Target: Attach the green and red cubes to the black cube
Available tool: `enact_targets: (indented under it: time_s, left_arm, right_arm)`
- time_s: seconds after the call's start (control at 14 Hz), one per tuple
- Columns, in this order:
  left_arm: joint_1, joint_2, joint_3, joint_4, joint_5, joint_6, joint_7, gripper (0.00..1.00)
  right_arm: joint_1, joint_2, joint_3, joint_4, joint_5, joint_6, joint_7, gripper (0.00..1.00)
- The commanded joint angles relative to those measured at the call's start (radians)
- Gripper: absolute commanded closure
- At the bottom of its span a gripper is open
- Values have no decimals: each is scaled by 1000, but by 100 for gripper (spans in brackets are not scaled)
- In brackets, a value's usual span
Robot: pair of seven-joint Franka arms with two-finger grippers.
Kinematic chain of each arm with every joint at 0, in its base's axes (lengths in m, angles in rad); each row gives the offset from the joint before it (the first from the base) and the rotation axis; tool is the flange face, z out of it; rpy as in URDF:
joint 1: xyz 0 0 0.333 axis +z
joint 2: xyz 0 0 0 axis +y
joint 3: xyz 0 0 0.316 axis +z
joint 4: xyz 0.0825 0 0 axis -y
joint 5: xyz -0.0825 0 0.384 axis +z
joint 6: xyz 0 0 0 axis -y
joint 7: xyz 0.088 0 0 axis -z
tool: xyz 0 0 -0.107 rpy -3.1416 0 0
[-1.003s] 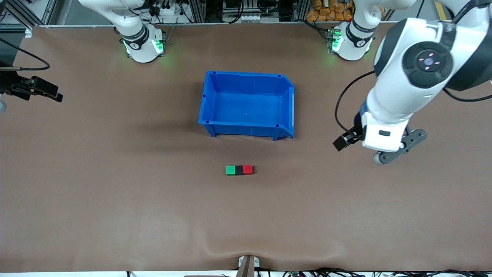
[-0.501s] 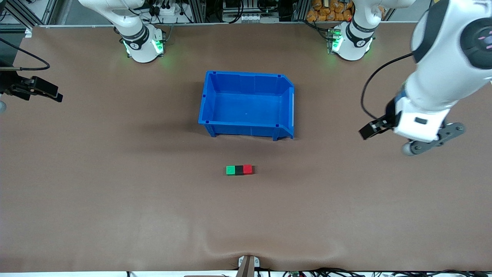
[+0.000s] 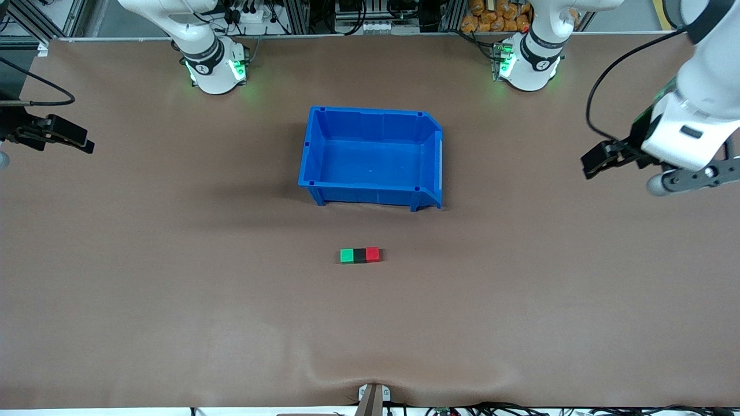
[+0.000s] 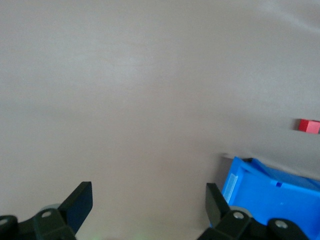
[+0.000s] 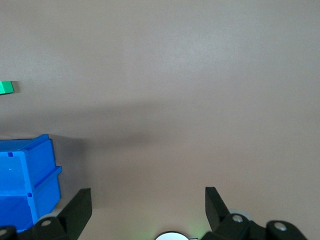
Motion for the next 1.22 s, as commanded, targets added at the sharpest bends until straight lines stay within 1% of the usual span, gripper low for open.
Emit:
enact_targets:
  time_s: [0.0, 0.14, 0.21, 0.29, 0.36, 0.5, 0.72, 0.93, 1.07, 1.15]
  left_arm:
    - [5, -80, 30, -92, -30, 16, 131, 0]
    - [7, -112, 61, -125, -42, 20, 150, 0]
    - [8, -137, 72, -155, -56, 20, 162, 0]
    - [19, -155, 72, -174, -56, 22, 168, 0]
    - [36, -146, 72, -162, -56, 23, 170, 0]
    - [34, -154, 63, -162, -55, 22, 168, 0]
    - [37, -160, 67, -159, -48, 19, 170, 0]
    - [39, -172, 70, -174, -55, 11, 165, 0]
    - [39, -192, 72, -201, -55, 10, 168, 0]
    - [54, -192, 75, -202, -53, 10, 171, 0]
  right_arm:
    - [-1, 6, 1, 17, 5, -7, 5, 0]
    - [-1, 6, 1, 17, 5, -5, 5, 0]
    - [0, 6, 1, 17, 5, -7, 5, 0]
    - [0, 5, 1, 17, 5, -7, 5, 0]
    - [-1, 6, 1, 17, 5, -5, 5, 0]
    - [0, 5, 1, 17, 5, -7, 4, 0]
    - [0, 6, 1, 17, 5, -7, 4, 0]
    - [0, 6, 1, 17, 5, -7, 4, 0]
    - [0, 6, 1, 17, 5, -7, 4, 0]
    - [0, 6, 1, 17, 5, -7, 4, 0]
